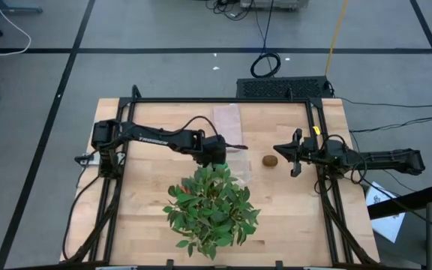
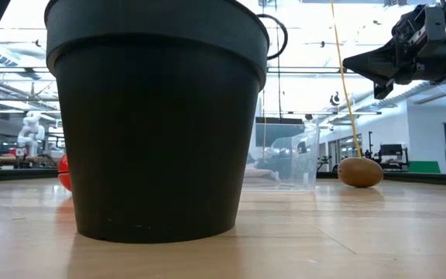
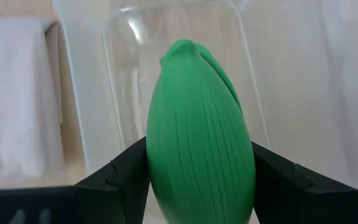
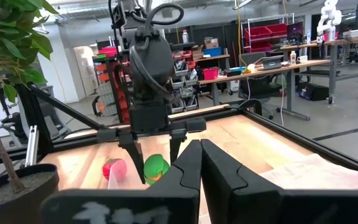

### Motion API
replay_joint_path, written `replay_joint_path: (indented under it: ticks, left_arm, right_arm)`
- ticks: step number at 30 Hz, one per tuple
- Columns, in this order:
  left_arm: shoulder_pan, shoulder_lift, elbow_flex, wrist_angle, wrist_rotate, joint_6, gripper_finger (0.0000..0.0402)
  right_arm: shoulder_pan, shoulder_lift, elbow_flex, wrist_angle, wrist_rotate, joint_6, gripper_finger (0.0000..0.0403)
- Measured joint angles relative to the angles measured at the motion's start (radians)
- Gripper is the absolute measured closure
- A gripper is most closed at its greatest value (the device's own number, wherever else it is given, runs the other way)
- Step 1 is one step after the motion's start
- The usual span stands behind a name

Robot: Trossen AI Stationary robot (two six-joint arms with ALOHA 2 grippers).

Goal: Pick and placing Produce into tupperware
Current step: Put the corn into the transparent bin

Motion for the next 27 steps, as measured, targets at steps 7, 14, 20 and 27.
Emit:
replay_joint_path:
  ticks: [7, 14, 20, 27]
  left_arm:
    - [0.0, 0.004, 0.0, 0.012, 0.0, 0.065, 0.0186]
    - [0.009, 0.004, 0.0, 0.012, 0.039, 0.091, 0.0186]
    - [0.014, 0.004, 0.0, 0.005, 0.064, 0.102, 0.0186]
    - [0.03, 0.004, 0.0, -0.008, 0.08, 0.086, 0.0186]
  right_arm:
    - [0.0, 0.006, 0.0, 0.0, 0.0, 0.0, 0.0403]
    - [0.0, 0.008, 0.0, 0.002, 0.0, 0.0, 0.0403]
    - [0.0, 0.008, 0.0, 0.003, 0.0, 0.0, 0.0403]
    - [0.0, 0.008, 0.0, 0.003, 0.0, 0.0, 0.0403]
